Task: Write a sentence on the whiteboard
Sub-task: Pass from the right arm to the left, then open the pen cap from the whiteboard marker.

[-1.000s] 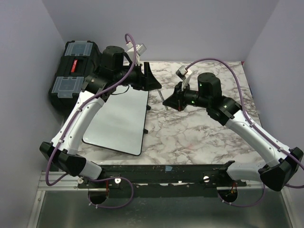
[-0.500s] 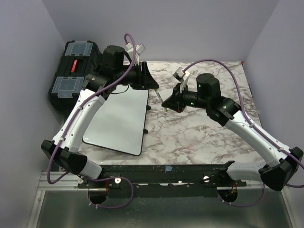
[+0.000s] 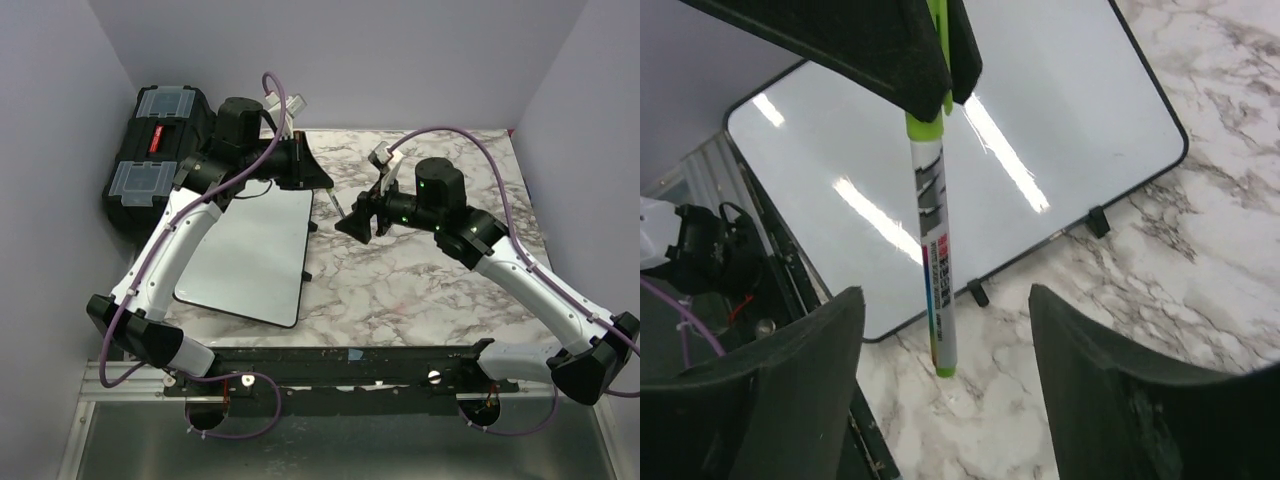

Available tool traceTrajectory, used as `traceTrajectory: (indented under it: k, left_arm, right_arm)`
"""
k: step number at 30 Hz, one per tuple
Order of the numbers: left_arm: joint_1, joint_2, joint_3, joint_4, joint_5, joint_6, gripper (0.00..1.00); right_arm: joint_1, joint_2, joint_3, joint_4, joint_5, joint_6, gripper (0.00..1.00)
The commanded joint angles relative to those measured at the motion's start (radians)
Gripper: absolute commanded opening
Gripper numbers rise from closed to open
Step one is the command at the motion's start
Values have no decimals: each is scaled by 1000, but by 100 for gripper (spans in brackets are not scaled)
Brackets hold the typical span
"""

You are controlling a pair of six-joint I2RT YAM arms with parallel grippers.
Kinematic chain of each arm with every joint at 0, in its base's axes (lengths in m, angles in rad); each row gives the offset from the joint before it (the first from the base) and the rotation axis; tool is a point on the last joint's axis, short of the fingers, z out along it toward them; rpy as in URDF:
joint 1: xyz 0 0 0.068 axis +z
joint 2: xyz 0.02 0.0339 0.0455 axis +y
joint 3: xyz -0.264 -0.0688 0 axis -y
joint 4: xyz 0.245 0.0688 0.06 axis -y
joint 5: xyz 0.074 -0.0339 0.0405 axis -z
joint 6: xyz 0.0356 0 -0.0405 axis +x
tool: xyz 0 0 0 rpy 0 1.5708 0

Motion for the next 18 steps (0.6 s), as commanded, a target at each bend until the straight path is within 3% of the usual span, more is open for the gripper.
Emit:
traceTrajectory:
  k: [1,11,18]
  left_arm:
    - [21,-53,-41,93,34,-50,0]
    - [112,-163,-192,397,107,-242,0]
    - [149,-216,-287,688,178,-422,0]
  right_arm:
    - [5,-35,-45,96,111,86,80]
    - [5,-104,-149,331,202,347,86]
    - [4,-119,-177,571,99,526,86]
